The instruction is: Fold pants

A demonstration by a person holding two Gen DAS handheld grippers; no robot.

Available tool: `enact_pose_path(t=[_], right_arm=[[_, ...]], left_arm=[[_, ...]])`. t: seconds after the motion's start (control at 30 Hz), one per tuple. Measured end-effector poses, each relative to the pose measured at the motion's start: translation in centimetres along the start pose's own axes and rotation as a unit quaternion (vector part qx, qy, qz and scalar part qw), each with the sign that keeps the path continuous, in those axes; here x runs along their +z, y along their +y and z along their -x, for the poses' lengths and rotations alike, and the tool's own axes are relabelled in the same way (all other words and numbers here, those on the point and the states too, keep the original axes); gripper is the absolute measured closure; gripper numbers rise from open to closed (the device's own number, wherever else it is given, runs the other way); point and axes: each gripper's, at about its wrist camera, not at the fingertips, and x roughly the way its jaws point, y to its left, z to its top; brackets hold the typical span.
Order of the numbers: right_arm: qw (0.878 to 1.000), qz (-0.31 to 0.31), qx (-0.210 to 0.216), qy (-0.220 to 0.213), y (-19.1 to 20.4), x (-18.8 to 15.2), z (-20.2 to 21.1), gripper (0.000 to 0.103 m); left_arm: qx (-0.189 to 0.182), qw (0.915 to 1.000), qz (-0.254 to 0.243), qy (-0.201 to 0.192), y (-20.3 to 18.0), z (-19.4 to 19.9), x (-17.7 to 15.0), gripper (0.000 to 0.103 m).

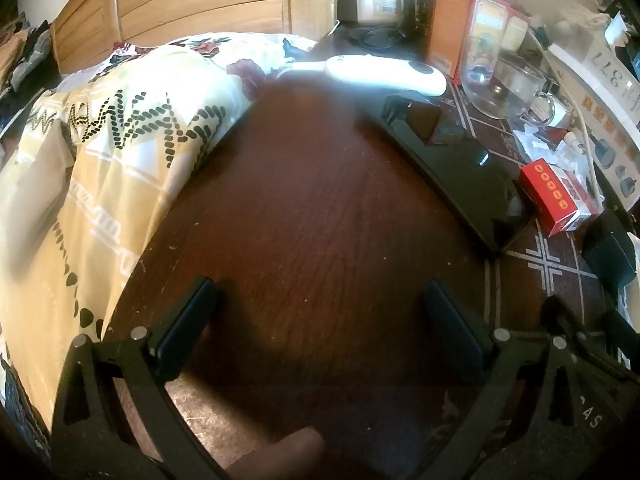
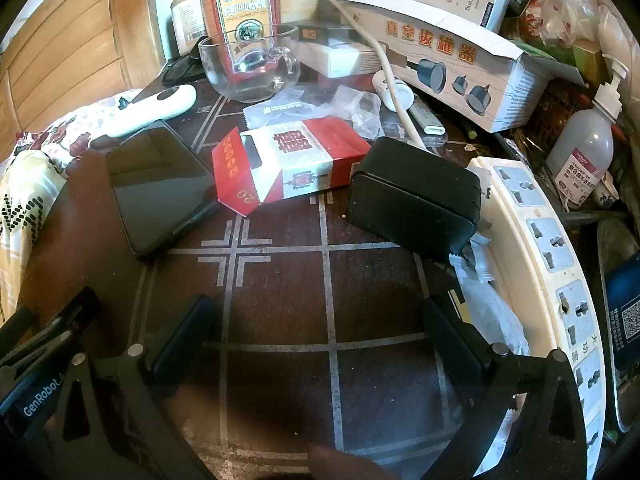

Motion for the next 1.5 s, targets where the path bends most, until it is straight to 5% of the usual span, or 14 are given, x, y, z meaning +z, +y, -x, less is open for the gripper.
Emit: enact_pose_path(t=[0.13, 0.37, 0.5, 0.67, 0.9, 1.03, 1.17, 1.27, 1.4, 1.5], right_arm=[[1.0, -0.001, 0.0, 0.002, -0.1, 0.0, 0.0, 0.0], [1.0, 0.0, -0.002, 0.001, 0.0, 0.0, 0.0, 0.0], [1.0, 0.001, -0.002, 0.002, 0.2, 0.0, -0.2, 0.0], [0.998, 0.043, 0.035, 0.028, 0.7, 0.0, 0.1, 0.0], [0.985, 0.116, 0.124, -0.035, 2.5, -3.7, 9.9, 0.0], [0.952, 0.211, 0.187, -0.116, 5.4, -9.1, 18.1, 0.0], [0.9, 0.272, 0.311, -0.14, 7.2, -15.8, 25.5, 0.0], [0.859, 0.298, 0.411, -0.071, 8.1, -20.0, 27.3, 0.0], [0.806, 0.345, 0.48, 0.012, 9.2, -25.6, 28.2, 0.0], [0.791, 0.331, 0.51, 0.075, 8.8, -27.8, 27.6, 0.0]], left_arm=[[-0.004, 0.9997, -0.02, 0.016, 0.5, 0.5, -0.3, 0.0], [0.018, 0.9972, -0.021, -0.069, 4.8, 10.4, -4.1, 0.0], [0.077, 0.9914, -0.004, -0.106, 8.1, 16.8, -10.3, 0.0], [0.143, 0.9837, 0.014, -0.108, 10.4, 20.9, -16.8, 0.0], [0.168, 0.9711, 0.115, -0.125, 13.9, 26.7, -23.2, 0.0], [0.178, 0.9633, 0.145, -0.14, 14.7, 29.4, -25.5, 0.0], [0.179, 0.9538, 0.179, -0.162, 14.5, 32.1, -27.7, 0.0], [0.166, 0.9479, 0.219, -0.162, 14.5, 33.1, -29.9, 0.0], [0.144, 0.9372, 0.28, -0.151, 14.9, 33.0, -33.0, 0.0], [0.137, 0.9304, 0.305, -0.15, 15.7, 33.3, -34.2, 0.0]])
